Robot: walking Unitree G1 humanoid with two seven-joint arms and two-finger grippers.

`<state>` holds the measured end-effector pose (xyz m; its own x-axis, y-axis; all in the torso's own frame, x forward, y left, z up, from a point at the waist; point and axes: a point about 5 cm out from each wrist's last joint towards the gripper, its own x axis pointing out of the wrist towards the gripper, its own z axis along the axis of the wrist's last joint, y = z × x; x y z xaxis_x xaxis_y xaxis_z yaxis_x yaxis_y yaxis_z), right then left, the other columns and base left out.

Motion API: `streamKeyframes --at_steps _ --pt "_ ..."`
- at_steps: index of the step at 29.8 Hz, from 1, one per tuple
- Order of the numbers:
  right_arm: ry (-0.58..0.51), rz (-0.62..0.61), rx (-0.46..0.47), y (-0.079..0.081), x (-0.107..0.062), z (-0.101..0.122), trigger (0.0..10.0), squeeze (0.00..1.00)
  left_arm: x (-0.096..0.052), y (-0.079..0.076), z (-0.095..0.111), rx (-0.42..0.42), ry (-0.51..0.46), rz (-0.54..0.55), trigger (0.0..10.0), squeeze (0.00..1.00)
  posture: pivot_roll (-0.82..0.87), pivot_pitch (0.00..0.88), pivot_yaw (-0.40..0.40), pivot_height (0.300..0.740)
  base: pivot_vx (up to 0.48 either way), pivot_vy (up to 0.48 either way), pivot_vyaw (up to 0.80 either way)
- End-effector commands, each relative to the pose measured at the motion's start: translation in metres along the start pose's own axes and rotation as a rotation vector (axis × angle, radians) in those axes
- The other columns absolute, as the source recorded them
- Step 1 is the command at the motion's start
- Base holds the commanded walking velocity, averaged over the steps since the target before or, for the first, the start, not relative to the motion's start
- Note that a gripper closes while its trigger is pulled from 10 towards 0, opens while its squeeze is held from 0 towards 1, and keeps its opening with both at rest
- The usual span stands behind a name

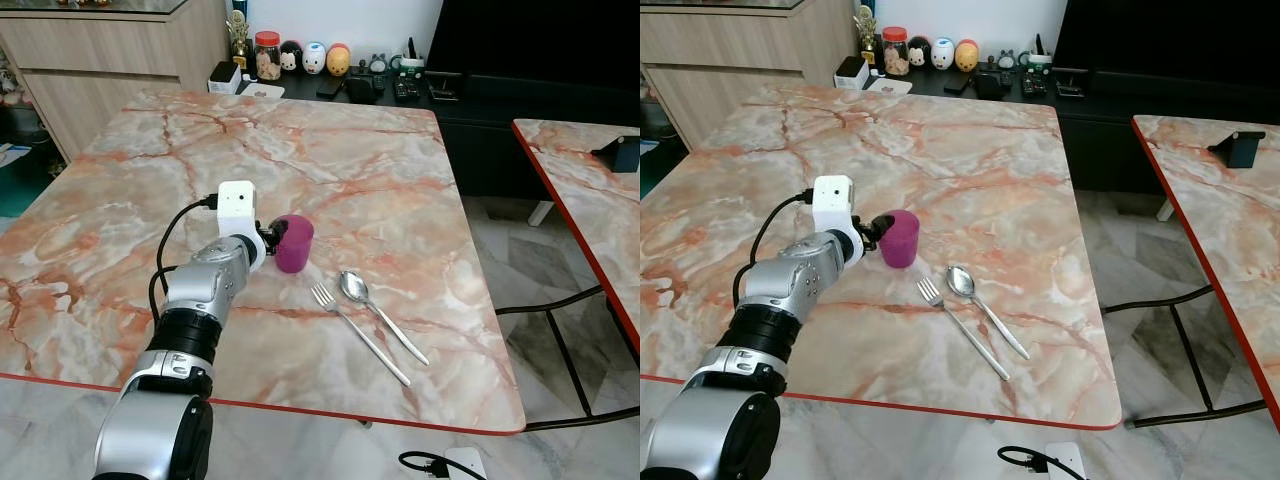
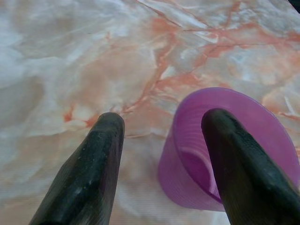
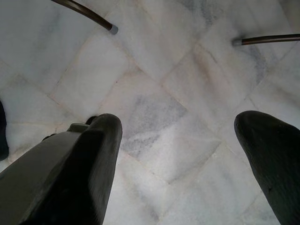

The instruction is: Setting the table

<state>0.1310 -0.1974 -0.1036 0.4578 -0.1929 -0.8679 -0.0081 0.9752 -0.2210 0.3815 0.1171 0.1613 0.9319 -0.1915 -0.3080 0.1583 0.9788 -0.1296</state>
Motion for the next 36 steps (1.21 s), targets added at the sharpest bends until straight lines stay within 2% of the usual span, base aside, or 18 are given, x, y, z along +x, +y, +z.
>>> streamKeyframes --at_steps 1,5,6,7,9,10,12,13,18,19,20,27,28,29,30,36 --pt "0.005 -0.005 0.011 -0.0018 0.0001 -0.0007 10.0 0.0 0.0003 -0.0048 0.0075 0.021 -0.014 -0.014 10.0 0.0 -0.01 0.0 -0.043 0.74 0.0 0.0 0.0" --pt "0.005 -0.005 0.01 -0.0014 0.0 -0.0009 10.0 0.0 0.0004 -0.0051 0.0072 0.02 -0.013 -0.012 10.0 0.0 -0.01 0.0 -0.043 0.74 0.0 0.0 0.0" --pt "0.005 -0.005 0.011 -0.0012 0.0 -0.001 10.0 0.0 0.0004 -0.0052 0.0071 0.021 -0.012 -0.013 9.0 0.0 0.0 0.0 -0.043 0.74 0.0 0.0 0.0" --pt "0.005 -0.005 0.011 -0.0012 0.0 -0.001 10.0 0.0 0.0004 -0.0052 0.0071 0.021 -0.012 -0.013 9.0 0.0 0.0 0.0 -0.043 0.74 0.0 0.0 0.0" --pt "0.006 -0.004 0.01 -0.001 -0.0001 -0.0014 10.0 0.0 0.0004 -0.0052 0.0068 0.022 -0.01 -0.014 3.9 0.0 0.0 0.0 -0.043 0.74 0.0 0.0 0.0" --pt "0.006 -0.004 0.01 -0.001 -0.0001 -0.0014 10.0 0.0 0.0004 -0.0052 0.0068 0.022 -0.01 -0.014 3.9 0.0 0.0 0.0 -0.043 0.74 0.0 0.0 0.0" --pt "0.007 -0.004 0.011 -0.0009 -0.0002 -0.0016 10.0 0.0 0.0005 -0.0054 0.0063 0.022 -0.007 -0.015 2.6 0.0 0.0 0.0 -0.043 0.74 0.0 0.0 0.0" --pt "0.007 -0.005 0.012 -0.0009 -0.0002 -0.0017 10.0 0.0 0.0005 -0.0056 0.006 0.023 -0.006 -0.016 2.6 0.0 0.0 0.0 -0.043 0.74 0.0 0.0 0.0" --pt "0.0 -0.005 0.012 0.0001 0.0001 0.0006 10.0 0.0 0.0002 -0.0058 0.0048 0.027 -0.001 -0.019 3.2 0.0 0.0 0.0 -0.043 0.74 0.0 0.0 0.0" --pt "-0.002 -0.005 0.011 0.0004 0.0001 0.001 10.0 0.0 0.0001 -0.0057 0.0048 0.028 0.0 -0.019 8.4 0.0 0.0 0.0 -0.043 0.74 0.0 0.0 0.0" --pt "-0.004 -0.005 0.012 0.0007 0.0002 0.0015 10.0 0.0 -0.0001 -0.0055 0.0049 0.029 0.001 -0.02 10.0 0.0 0.0 0.0 -0.043 0.74 0.0 0.0 0.0" --pt "-0.007 -0.004 0.01 0.0015 0.0002 0.0025 10.0 0.0 0.0 -0.0055 0.0047 0.028 0.004 -0.024 10.0 0.0 0.0 0.0 -0.041 0.74 0.0 0.0 0.0" --pt "-0.007 -0.004 0.01 0.0015 0.0002 0.0026 10.0 0.0 0.0 -0.0056 0.005 0.028 0.003 -0.024 8.8 0.0 0.0 0.0 -0.041 0.74 0.0 0.0 0.0" --pt "-0.007 -0.004 0.011 0.0015 0.0003 0.0026 10.0 0.0 0.0 -0.0058 0.0051 0.029 0.003 -0.025 4.1 0.0 0.0 0.0 -0.041 0.74 0.0 0.0 0.0" --pt "-0.007 -0.005 0.011 0.0015 0.0003 0.0026 10.0 0.0 0.0 -0.0058 0.0053 0.03 0.003 -0.026 0.2 0.0 0.0 0.0 -0.041 0.74 0.0 0.0 0.0" --pt "-0.006 -0.005 0.01 0.0013 0.0003 0.0025 10.0 0.0 -0.0001 -0.0053 0.0056 0.034 0.002 -0.024 0.0 0.0 0.0 0.0 -0.041 0.74 0.0 0.0 0.0"
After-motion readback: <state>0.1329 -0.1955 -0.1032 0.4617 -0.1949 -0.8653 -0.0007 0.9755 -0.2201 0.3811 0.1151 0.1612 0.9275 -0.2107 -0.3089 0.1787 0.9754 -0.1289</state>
